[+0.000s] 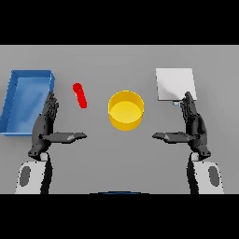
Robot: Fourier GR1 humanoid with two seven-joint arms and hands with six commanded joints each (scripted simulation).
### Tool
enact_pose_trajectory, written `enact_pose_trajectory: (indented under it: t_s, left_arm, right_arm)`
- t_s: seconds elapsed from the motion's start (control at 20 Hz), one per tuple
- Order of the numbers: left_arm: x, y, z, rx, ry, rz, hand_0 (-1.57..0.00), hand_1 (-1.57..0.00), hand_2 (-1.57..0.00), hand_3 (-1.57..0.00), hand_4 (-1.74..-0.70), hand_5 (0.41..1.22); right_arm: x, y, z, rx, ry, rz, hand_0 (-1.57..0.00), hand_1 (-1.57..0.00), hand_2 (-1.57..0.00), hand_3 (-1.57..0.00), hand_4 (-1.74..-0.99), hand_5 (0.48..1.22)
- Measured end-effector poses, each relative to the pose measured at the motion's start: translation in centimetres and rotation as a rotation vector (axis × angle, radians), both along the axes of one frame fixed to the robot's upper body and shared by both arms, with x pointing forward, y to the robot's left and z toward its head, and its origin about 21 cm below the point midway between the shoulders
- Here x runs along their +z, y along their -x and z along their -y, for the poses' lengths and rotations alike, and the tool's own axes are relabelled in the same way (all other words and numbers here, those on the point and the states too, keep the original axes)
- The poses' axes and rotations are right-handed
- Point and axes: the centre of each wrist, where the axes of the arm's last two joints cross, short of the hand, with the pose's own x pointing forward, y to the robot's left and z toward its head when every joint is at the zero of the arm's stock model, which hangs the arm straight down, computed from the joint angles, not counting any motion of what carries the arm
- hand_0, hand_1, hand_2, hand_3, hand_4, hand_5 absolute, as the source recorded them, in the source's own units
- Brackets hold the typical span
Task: Pick up the red beaker and tilt it to pour out 1 green nut into yellow bowl. Pick up the yellow bowl and place it on the metallic measuring scale.
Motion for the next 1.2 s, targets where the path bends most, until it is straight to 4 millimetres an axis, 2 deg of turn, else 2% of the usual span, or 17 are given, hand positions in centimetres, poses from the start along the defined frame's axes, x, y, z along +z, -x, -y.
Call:
enact_pose_trajectory:
  t_s: [0.3, 0.35, 0.45, 0.5, 0.6, 0.75, 0.8, 1.0, 1.2]
  left_arm:
    - [-0.1, 0.1, 0.6, 0.0, 0.001, -0.005, 0.0, 0.0, 0.0, 0.0, -1.2, 0.677]
    - [0.3, 0.7, 0.4, -0.032, -0.066, 0.036, 0.0, 0.0, 0.0, 0.0, -1.2, 0.677]
    - [0.9, 1.4, 0.4, -0.072, -0.127, 0.052, 0.0, 0.0, 0.0, 0.0, -1.2, 0.674]
    - [1.0, 1.6, 1.0, -0.082, -0.136, 0.044, 0.0, 0.0, 0.0, 0.0, -1.2, 0.672]
    - [1.6, 1.8, 0.7, -0.078, -0.149, 0.046, 0.0, 0.0, 0.0, 0.0, -1.19, 0.663]
    - [1.7, 2.0, 1.2, -0.09, -0.159, 0.029, 0.0, 0.0, 0.0, 0.0, -1.17, 0.653]
    - [2.1, 1.7, 1.2, -0.088, -0.163, 0.025, 0.0, 0.0, 0.0, 0.0, -1.17, 0.652]
    - [1.1, 1.1, 1.5, -0.09, -0.158, -0.025, 0.0, 0.0, 0.0, 0.0, -1.19, 0.658]
    - [0.1, -1.6, 1.7, -0.081, -0.188, -0.04, 0.0, 0.0, 0.0, 0.0, -1.21, 0.663]
  right_arm:
    - [0.1, -0.6, -0.4, 0.001, 0.001, -0.004, 0.0, 0.0, 0.0, 0.0, -1.177, 0.572]
    - [0.2, 0.0, -0.1, 0.009, 0.114, 0.041, 0.0, 0.0, 0.0, 0.0, -1.178, 0.573]
    - [0.8, 0.4, 0.1, 0.033, 0.216, 0.073, 0.0, 0.0, 0.0, 0.0, -1.19, 0.579]
    - [0.7, 0.5, 0.1, 0.042, 0.23, 0.055, 0.0, 0.0, 0.0, 0.0, -1.193, 0.582]
    - [0.9, 0.9, -0.2, 0.058, 0.24, 0.084, 0.0, 0.0, 0.0, 0.0, -1.196, 0.584]
    - [1.3, 0.8, 0.0, 0.068, 0.204, 0.083, 0.0, 0.0, 0.0, 0.0, -1.244, 0.597]
    - [1.2, 0.8, -0.1, 0.074, 0.193, 0.074, 0.0, 0.0, 0.0, 0.0, -1.261, 0.604]
    - [1.2, 0.8, -0.1, 0.1, 0.181, 0.103, 0.0, 0.0, 0.0, 0.0, -1.292, 0.624]
    - [1.2, 0.7, 0.6, 0.102, 0.179, 0.096, 0.0, 0.0, 0.0, 0.0, -1.296, 0.621]
